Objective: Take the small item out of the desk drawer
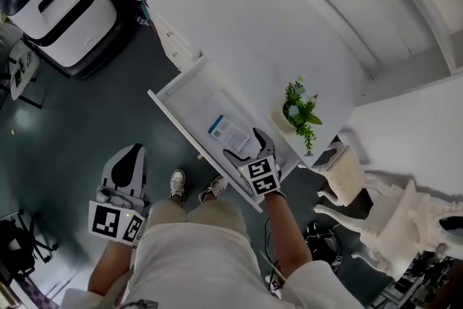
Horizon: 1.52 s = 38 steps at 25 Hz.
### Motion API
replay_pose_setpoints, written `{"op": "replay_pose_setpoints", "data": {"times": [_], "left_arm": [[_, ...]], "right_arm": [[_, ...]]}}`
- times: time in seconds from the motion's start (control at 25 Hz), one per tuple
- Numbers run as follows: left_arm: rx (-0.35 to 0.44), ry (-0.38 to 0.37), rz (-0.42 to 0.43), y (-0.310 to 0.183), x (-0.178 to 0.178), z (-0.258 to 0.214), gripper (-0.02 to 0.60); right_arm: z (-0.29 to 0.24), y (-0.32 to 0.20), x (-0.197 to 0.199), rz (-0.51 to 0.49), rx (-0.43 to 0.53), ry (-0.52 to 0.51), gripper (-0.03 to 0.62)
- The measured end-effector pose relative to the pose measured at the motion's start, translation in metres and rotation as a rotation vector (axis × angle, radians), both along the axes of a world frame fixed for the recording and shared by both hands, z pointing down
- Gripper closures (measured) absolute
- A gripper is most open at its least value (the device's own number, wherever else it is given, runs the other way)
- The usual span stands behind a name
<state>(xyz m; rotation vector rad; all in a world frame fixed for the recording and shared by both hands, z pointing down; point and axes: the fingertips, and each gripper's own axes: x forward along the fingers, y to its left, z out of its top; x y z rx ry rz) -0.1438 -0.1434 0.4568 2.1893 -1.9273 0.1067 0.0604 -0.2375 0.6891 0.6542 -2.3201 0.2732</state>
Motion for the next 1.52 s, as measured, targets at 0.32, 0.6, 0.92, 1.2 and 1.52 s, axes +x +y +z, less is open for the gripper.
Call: {"op": "replay_pose_setpoints", "data": {"times": [0.32, 0.6, 0.92, 1.2, 1.52], "left_arm": [[-0.061, 0.006, -0.060, 0.015, -0.010, 0.021, 0.565], [-0.090, 0.008, -0.119, 0.022, -0.034, 0.033, 0.565], [-0.104, 0.008, -0.161, 0.027, -0.045, 0.036, 0.565], [-0.111, 0.008, -0.210, 0.037, -0.056, 0.036, 0.565], [-0.103, 0.019, -0.249, 0.042, -0.059, 0.033, 0.565]], "right_arm": [[0.080, -0.003, -0.020, -0.119, -0.057, 0.128, 0.137], [0.127, -0.015, -0.023, -0.133, -0.090, 0.247, 0.128], [0.153, -0.018, -0.030, -0.205, -0.174, 0.319, 0.080], [0.174, -0.009, -0.030, -0.326, -0.236, 0.429, 0.077], [0.173, -0.008, -0.032, -0.321, -0.220, 0.405, 0.075]]}}
